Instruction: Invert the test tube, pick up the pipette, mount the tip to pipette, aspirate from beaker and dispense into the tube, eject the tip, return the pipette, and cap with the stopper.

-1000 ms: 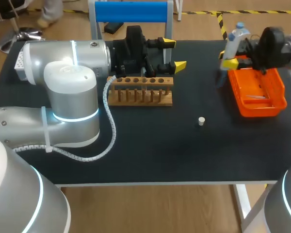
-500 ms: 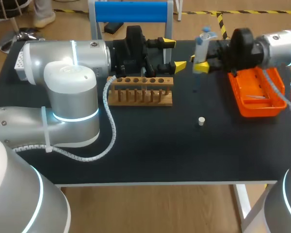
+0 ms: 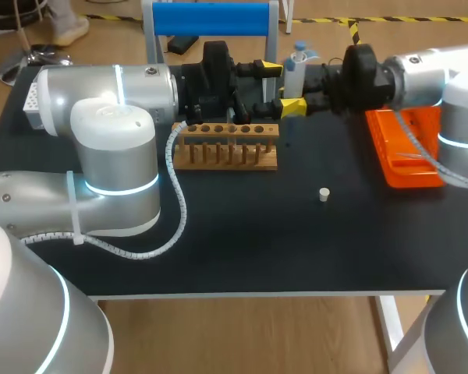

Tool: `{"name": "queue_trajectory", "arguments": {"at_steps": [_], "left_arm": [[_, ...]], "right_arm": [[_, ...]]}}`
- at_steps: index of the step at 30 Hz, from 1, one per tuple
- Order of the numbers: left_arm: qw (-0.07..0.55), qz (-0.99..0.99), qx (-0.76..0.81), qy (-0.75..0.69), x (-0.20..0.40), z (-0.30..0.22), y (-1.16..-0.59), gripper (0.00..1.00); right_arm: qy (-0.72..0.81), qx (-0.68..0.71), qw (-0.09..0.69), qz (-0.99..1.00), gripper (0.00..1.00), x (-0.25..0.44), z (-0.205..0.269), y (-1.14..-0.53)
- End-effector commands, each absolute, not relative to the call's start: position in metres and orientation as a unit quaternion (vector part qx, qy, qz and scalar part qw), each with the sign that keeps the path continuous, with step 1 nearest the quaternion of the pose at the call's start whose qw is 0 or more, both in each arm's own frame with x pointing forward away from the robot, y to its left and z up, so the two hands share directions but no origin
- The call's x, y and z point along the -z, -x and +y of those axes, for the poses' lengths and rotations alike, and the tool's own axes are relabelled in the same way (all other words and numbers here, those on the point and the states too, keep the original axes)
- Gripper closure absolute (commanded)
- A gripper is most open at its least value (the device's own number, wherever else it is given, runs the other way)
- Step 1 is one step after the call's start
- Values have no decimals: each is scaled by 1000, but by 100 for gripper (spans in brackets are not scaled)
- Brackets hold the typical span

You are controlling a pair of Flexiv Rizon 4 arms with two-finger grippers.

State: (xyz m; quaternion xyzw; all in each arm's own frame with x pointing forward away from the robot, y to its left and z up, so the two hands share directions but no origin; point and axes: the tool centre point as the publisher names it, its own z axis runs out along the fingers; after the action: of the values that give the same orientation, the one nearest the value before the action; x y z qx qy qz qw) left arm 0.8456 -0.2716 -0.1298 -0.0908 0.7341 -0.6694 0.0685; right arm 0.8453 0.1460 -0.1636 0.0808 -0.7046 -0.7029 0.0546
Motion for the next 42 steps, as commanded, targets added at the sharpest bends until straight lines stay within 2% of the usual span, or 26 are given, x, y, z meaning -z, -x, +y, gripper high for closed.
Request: {"name": "queue_trajectory", "arguments": {"at_steps": [1,42], "left_arm": [[71,733,671,92,131,-273,-845,0],[71,733,671,92,131,-273,-845,0]], "right_arm": [[-74,706,50,-703,100,168,150,-844],[-63,705,38,-705,100,173,164,-848]]}}
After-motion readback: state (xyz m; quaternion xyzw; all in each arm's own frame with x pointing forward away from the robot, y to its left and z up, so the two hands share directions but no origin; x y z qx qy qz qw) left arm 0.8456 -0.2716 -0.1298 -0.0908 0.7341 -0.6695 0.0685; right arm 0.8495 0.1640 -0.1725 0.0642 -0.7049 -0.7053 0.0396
